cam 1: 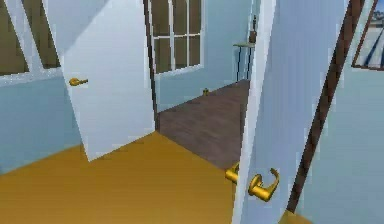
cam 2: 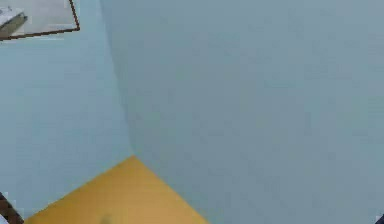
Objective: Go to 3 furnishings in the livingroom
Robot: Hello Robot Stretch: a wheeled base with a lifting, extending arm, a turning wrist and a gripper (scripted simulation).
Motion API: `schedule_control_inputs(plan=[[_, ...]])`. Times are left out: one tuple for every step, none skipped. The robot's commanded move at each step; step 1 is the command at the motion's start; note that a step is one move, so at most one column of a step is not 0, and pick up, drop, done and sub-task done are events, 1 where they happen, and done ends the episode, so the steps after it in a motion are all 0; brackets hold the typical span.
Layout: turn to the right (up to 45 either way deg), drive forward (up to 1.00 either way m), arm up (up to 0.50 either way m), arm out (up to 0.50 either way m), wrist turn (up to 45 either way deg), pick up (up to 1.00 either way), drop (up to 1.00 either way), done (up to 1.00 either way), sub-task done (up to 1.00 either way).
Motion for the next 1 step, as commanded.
schedule_control_inputs(plan=[[-24.0, 0.0, 0.0, 0.0, 0.0, 0.0, 0.0, 0.0, 0.0]])
